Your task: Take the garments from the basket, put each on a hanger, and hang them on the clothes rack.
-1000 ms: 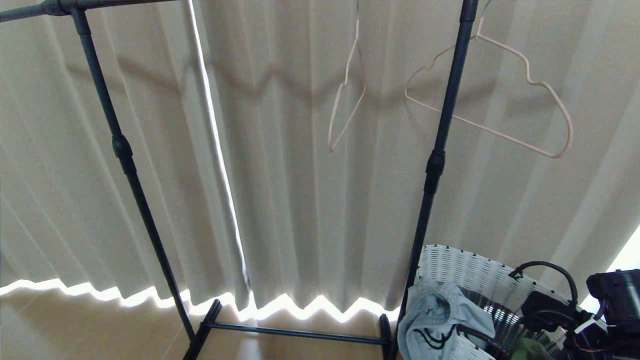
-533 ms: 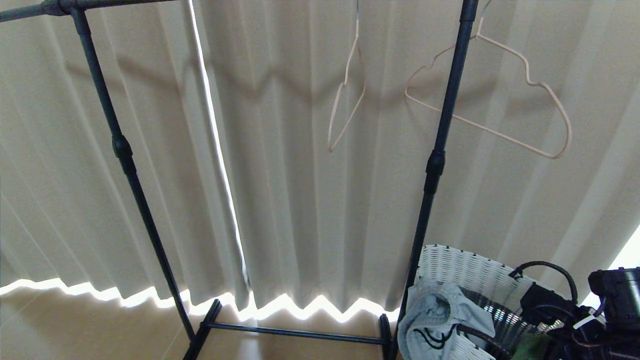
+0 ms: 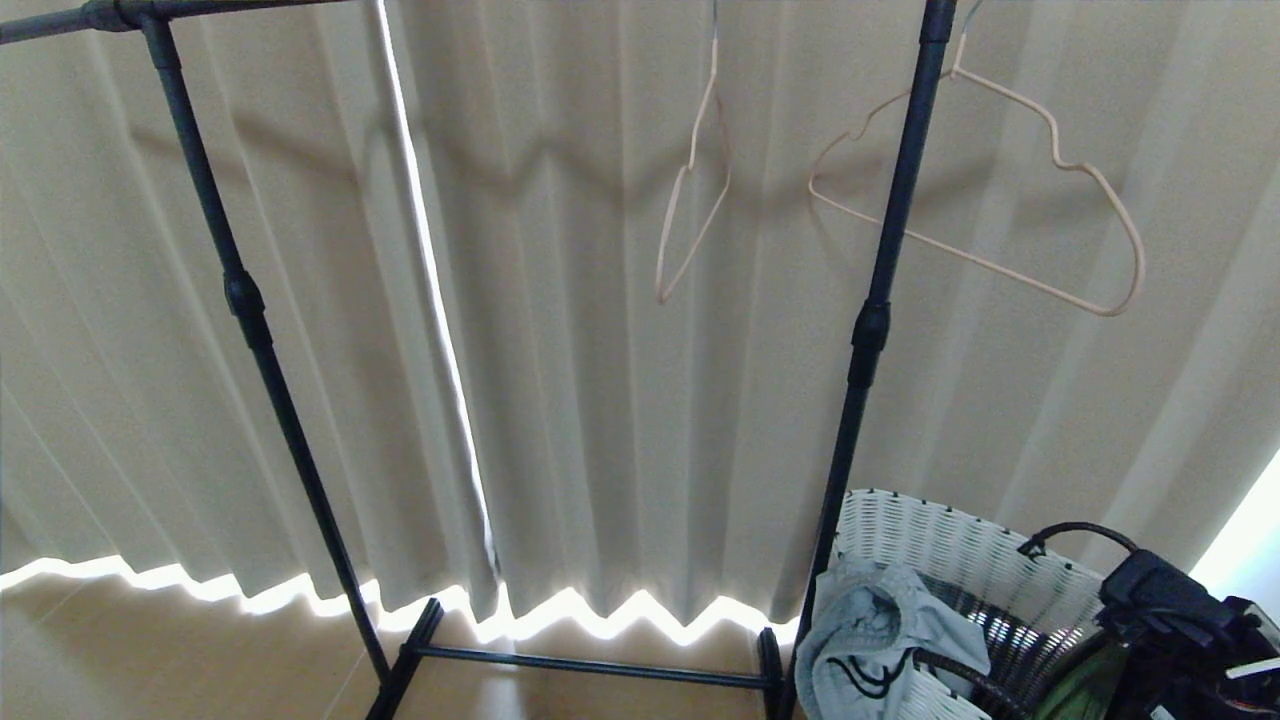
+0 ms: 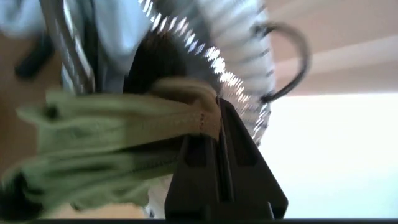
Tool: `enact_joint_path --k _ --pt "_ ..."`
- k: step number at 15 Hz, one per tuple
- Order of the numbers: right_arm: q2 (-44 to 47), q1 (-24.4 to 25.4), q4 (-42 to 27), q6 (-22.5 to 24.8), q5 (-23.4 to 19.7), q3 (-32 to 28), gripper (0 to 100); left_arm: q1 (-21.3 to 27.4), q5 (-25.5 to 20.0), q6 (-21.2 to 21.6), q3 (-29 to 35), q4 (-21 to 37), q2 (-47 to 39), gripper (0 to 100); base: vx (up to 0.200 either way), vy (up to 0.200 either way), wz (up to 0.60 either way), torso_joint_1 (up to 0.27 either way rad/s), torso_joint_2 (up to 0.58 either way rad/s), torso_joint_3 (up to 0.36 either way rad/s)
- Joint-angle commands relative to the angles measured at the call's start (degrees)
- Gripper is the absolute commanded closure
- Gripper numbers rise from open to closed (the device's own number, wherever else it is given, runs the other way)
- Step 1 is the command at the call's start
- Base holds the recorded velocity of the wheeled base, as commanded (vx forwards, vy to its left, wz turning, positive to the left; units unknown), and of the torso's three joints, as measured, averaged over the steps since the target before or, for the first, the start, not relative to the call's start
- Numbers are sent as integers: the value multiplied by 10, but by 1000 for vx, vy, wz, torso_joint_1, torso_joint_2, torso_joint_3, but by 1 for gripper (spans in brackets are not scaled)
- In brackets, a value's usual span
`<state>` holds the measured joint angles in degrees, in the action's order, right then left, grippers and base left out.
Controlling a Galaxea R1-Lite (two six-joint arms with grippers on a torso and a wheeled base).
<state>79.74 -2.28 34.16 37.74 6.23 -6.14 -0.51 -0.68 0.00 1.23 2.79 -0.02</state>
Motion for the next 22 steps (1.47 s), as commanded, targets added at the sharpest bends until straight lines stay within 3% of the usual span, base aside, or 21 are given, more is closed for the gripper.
enact_joint_path --k 1,4,7,17,22 --pt "-107 0 -3 -32 -10 -8 100 0 0 0 0 0 0 0 0 0 0 0 0 0" --pt "-158 0 -3 -75 -10 -26 100 0 0 0 0 0 0 0 0 0 0 0 0 0" --pt "-173 0 -2 -85 -10 -29 100 0 0 0 0 0 0 0 -67 0 0 -2 -1 1" --pt "-172 0 -3 -85 -10 -32 100 0 1 0 0 0 0 0 -200 0 0 1 1 2" --pt "-173 0 -3 -85 -10 -31 100 0 1 0 0 0 0 0 0 0 0 0 0 0"
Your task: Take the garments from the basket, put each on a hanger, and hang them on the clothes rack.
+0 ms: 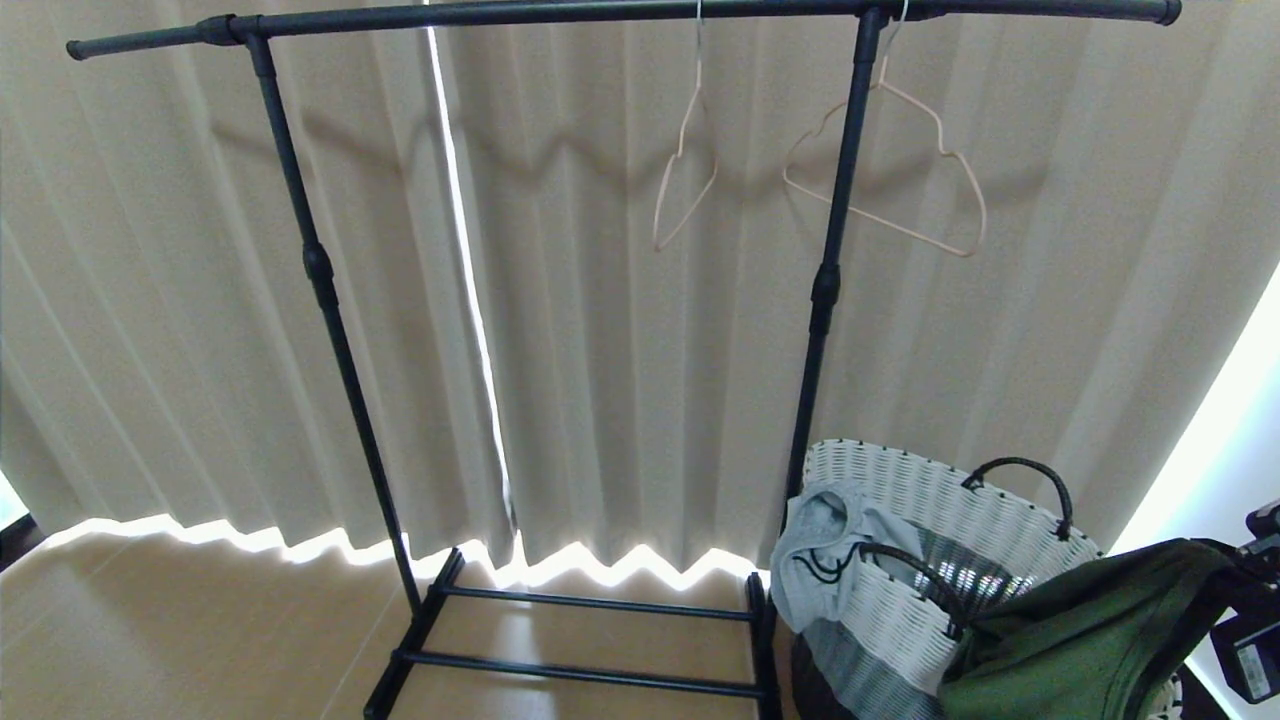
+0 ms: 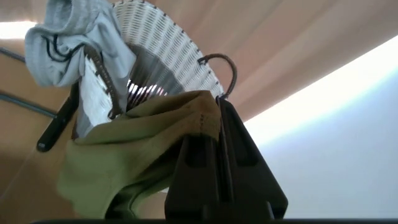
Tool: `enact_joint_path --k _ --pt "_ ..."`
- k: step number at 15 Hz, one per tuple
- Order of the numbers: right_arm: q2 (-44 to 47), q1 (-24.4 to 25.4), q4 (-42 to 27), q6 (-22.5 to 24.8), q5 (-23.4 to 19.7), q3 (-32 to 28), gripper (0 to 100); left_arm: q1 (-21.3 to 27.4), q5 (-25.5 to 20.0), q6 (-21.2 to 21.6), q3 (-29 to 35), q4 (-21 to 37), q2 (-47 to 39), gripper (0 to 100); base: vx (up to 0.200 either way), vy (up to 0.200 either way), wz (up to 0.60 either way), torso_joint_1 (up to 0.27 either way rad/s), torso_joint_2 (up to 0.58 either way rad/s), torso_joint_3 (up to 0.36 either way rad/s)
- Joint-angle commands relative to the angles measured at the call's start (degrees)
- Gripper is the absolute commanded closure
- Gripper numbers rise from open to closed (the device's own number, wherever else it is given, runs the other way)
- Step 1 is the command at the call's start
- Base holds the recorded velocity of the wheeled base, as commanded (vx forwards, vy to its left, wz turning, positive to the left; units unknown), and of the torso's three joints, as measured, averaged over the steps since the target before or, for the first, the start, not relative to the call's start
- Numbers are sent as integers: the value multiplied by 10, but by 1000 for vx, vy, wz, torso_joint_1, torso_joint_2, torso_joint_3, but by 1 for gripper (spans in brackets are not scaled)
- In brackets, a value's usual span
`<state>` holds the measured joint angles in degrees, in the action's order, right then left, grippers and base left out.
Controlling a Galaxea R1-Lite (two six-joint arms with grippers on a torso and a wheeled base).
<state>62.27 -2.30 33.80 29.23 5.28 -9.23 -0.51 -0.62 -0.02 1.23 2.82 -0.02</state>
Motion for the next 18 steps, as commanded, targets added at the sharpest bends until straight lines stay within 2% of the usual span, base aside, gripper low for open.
enact_joint_path --k 1,4,11,16,18 --pt "2 0 -1 0 -1 3 100 0 0 -1 0 0 0 0 0 0 0 0 0 0" --pt "2 0 -1 0 -9 2 100 0 0 -2 0 0 0 0 0 0 0 0 0 0" --pt "2 1 -1 0 -9 3 100 0 1 -2 0 0 0 0 0 200 0 4 4 2" --pt "3 1 -1 0 -10 0 100 0 0 6 -1 -1 0 0 0 0 0 0 0 0" --pt "6 4 -1 1 -11 -4 100 0 -3 41 -1 -1 0 0 0 0 0 0 0 0"
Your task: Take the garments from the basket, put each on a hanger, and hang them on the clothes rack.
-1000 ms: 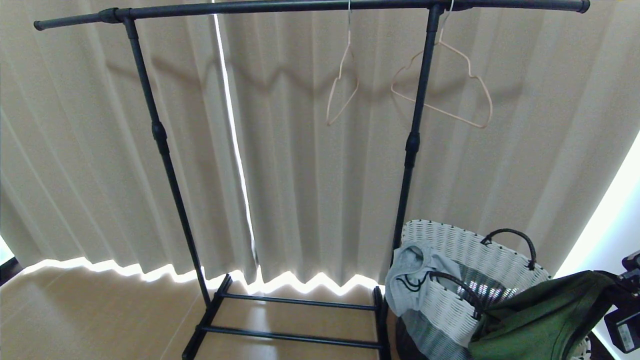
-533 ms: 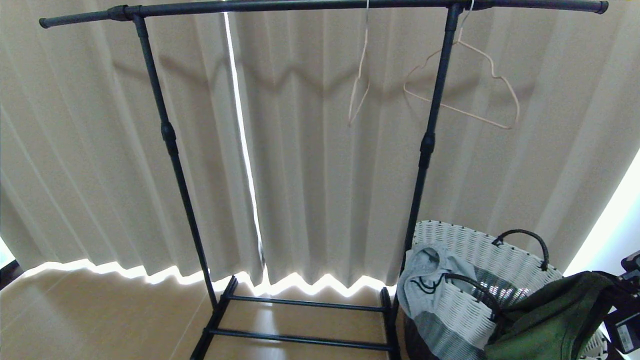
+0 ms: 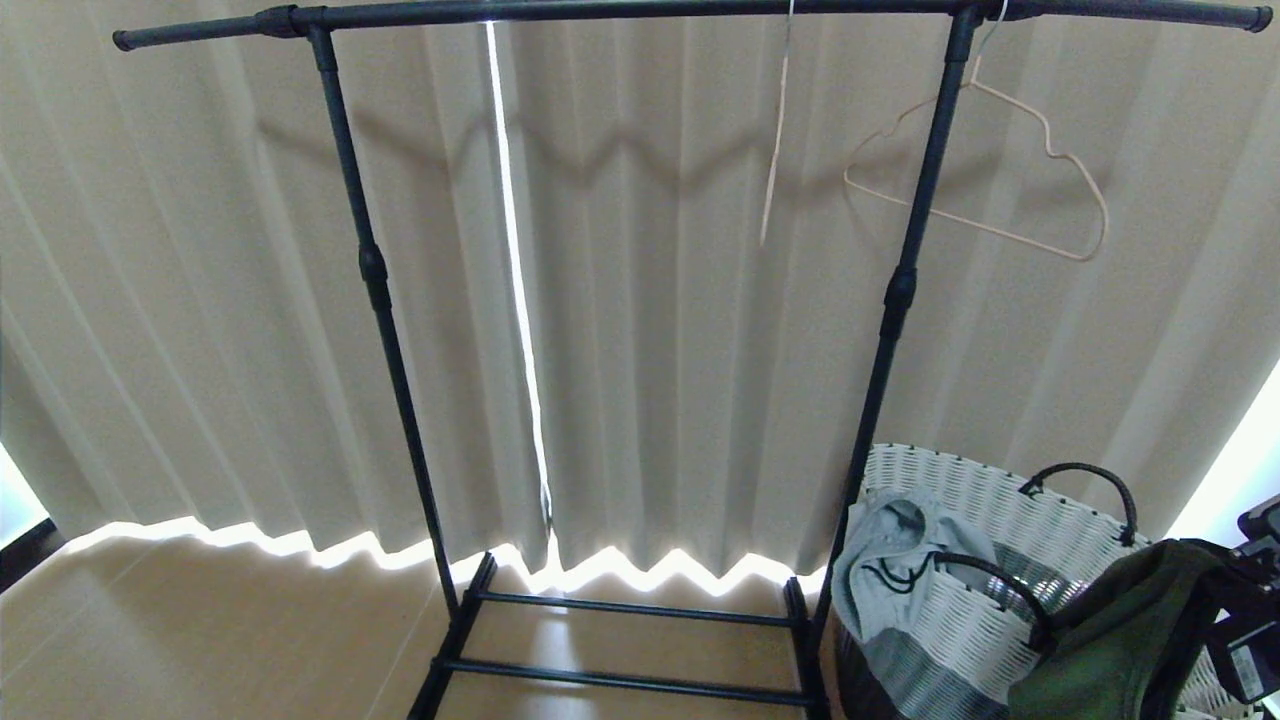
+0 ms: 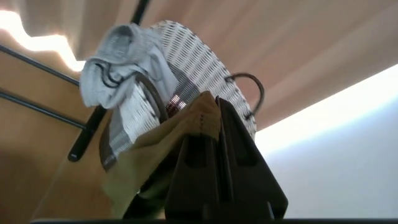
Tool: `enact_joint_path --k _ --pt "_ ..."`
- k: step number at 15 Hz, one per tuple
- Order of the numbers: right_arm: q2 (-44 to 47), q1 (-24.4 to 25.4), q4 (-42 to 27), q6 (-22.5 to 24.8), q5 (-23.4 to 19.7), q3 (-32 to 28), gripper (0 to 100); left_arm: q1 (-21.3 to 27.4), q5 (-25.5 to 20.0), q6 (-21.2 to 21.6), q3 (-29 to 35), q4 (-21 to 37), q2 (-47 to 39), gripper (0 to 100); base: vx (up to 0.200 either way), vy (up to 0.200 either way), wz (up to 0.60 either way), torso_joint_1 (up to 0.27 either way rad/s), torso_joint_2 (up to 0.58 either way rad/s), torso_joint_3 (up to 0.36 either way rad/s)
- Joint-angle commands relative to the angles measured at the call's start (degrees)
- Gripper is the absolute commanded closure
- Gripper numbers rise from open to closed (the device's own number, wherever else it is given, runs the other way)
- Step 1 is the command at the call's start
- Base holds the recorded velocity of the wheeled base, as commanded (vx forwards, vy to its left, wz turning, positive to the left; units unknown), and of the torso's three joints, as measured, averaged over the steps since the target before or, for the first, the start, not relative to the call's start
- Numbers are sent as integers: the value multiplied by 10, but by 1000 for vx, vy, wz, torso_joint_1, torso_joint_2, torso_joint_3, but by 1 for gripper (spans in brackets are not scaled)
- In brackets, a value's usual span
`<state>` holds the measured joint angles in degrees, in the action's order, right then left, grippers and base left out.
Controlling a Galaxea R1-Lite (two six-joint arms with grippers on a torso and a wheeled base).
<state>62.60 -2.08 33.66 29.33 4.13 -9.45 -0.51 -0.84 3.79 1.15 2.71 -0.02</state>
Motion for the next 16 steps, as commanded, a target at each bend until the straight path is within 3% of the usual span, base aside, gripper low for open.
enact_joint_path --k 1,3,4,7,8,11,13,16 --pt "3 8 0 0 0 -6 100 1 -5 32 0 0 0 0 0 0 0 0 0 0" --pt "7 32 -6 0 -4 -22 100 1 -29 36 2 0 0 0 0 0 0 0 0 0" --pt "12 52 -27 -1 -5 -50 100 0 -65 36 5 0 0 0 0 0 0 0 0 0" --pt "14 90 -77 -11 -18 -106 100 2 -121 39 61 2 -9 0 0 0 0 0 0 0" --pt "14 124 -101 -35 -38 -132 100 2 -159 44 116 1 -72 0 0 0 0 0 0 0" --pt "24 152 -112 -85 -68 -153 100 6 -171 44 204 -17 -204 0 0 0 0 0 0 0" --pt "53 160 -109 -124 -120 -176 100 30 -171 42 253 -100 -354 0 0 0 0 0 0 0" --pt "73 165 -105 -147 -142 -201 100 118 -155 39 272 -220 -513 0 0 0 0 0 0 0"
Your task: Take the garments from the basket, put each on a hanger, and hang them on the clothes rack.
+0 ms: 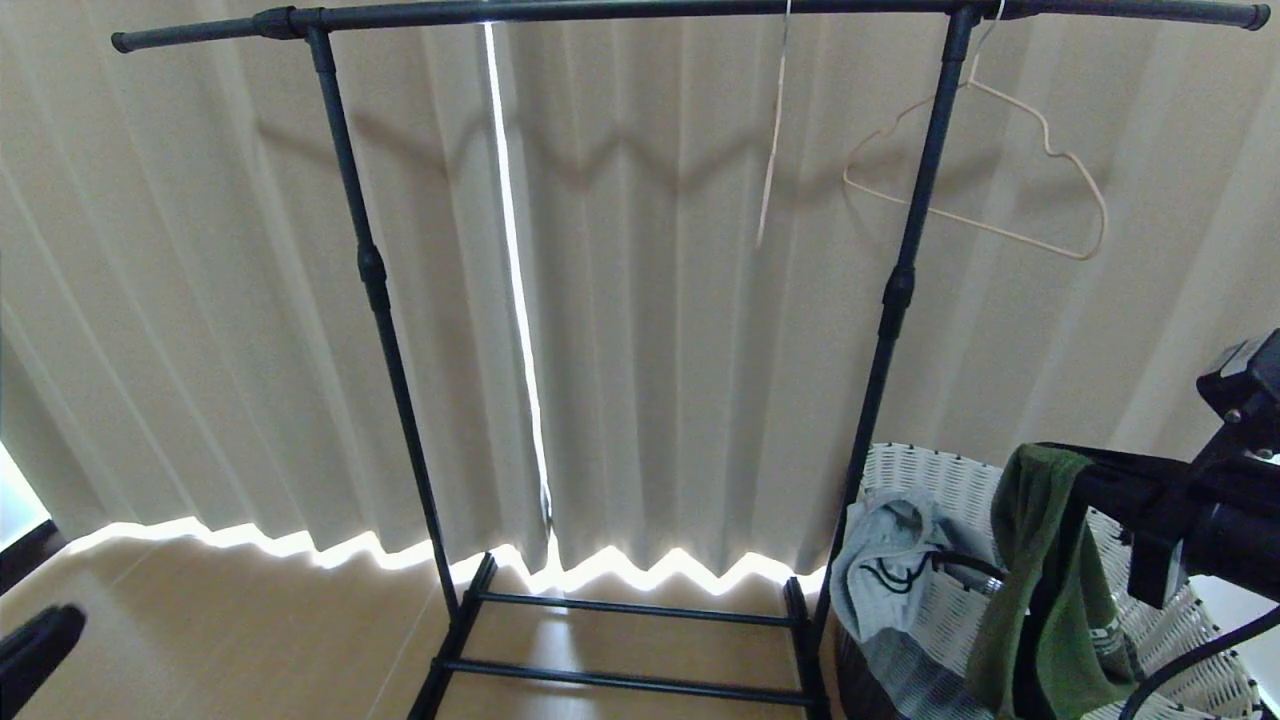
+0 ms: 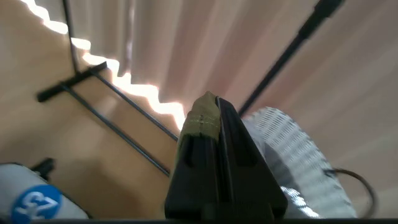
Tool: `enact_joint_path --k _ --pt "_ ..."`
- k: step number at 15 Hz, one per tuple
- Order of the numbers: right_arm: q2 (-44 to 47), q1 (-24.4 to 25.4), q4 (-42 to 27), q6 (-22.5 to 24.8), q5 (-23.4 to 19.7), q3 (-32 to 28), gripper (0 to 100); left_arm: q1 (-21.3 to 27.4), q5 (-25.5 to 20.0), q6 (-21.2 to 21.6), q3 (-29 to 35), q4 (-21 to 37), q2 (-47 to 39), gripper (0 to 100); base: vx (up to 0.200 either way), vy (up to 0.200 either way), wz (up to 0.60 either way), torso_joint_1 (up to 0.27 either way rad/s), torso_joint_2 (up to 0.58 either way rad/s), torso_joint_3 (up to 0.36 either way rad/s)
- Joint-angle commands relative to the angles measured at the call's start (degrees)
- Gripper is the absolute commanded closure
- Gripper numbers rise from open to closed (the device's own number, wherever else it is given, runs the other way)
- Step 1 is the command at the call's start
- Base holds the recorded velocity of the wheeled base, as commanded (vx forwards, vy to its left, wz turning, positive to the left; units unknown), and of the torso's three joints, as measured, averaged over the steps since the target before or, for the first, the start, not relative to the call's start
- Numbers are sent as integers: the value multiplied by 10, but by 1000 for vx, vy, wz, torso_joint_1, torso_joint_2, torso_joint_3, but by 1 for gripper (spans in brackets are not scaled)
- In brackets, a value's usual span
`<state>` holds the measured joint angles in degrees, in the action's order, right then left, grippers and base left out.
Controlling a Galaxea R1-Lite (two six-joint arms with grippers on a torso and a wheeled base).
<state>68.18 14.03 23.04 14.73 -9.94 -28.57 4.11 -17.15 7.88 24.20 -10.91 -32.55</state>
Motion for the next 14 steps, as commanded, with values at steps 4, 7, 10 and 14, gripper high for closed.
enact_joint_path --k 4,7,10,14 --pt "34 19 1 -28 -14 -58 100 253 160 -26 122 -176 -373 0 0 0 0 0 0 0" --pt "56 46 2 -29 -25 -90 100 334 181 -35 144 -213 -485 0 0 0 0 0 0 0" --pt "68 53 18 -36 -25 -97 100 425 184 -113 159 -252 -570 0 0 0 0 0 0 0" --pt "92 75 62 -56 -25 -115 100 493 216 -136 219 -253 -667 0 0 0 0 0 0 0"
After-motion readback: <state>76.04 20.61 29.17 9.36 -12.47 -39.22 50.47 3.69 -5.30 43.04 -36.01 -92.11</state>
